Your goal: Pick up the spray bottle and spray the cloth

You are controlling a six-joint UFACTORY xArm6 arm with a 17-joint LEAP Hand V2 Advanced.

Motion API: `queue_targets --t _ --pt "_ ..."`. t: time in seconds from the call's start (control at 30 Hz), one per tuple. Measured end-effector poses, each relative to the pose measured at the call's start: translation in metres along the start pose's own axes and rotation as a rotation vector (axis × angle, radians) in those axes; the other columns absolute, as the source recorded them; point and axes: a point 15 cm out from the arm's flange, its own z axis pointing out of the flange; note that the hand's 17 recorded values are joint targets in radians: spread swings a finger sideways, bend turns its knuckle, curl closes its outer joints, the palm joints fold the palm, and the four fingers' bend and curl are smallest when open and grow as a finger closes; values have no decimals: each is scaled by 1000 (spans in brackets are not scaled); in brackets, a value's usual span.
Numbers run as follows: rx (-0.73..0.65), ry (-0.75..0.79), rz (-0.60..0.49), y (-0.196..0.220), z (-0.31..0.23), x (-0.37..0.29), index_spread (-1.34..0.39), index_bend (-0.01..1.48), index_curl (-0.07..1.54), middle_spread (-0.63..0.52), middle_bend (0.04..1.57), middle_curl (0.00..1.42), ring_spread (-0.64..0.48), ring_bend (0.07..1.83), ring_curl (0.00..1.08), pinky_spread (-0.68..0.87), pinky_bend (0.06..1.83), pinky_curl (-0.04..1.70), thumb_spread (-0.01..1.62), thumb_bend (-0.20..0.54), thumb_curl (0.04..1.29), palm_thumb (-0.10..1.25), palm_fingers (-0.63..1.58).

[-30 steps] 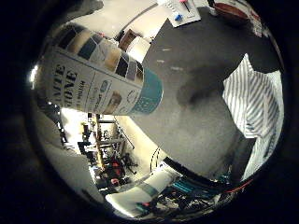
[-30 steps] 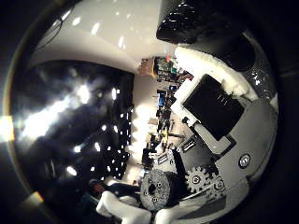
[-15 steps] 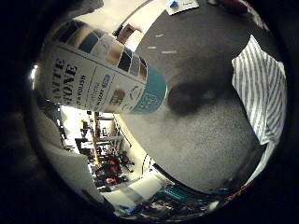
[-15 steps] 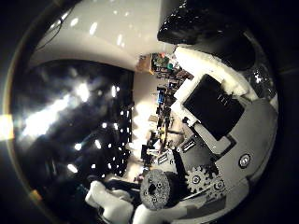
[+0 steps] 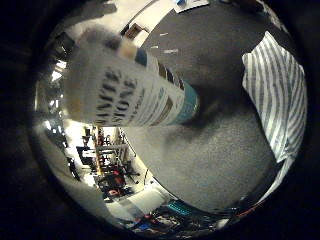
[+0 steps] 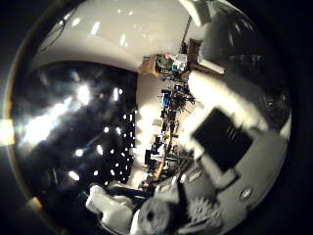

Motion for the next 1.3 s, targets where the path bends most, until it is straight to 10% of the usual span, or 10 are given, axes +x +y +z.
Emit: queue_targets --t 0.57,1.3 --pt "-28 44 -69 1 -15 0 -355 163 331 -111 215 389 108 537 198 502 1155 14 808 -38 346 446 76" --pt "-20 224 -82 -5 -89 -25 -339 163 301 -91 201 367 158 445 228 551 979 80 812 -36 350 470 99"
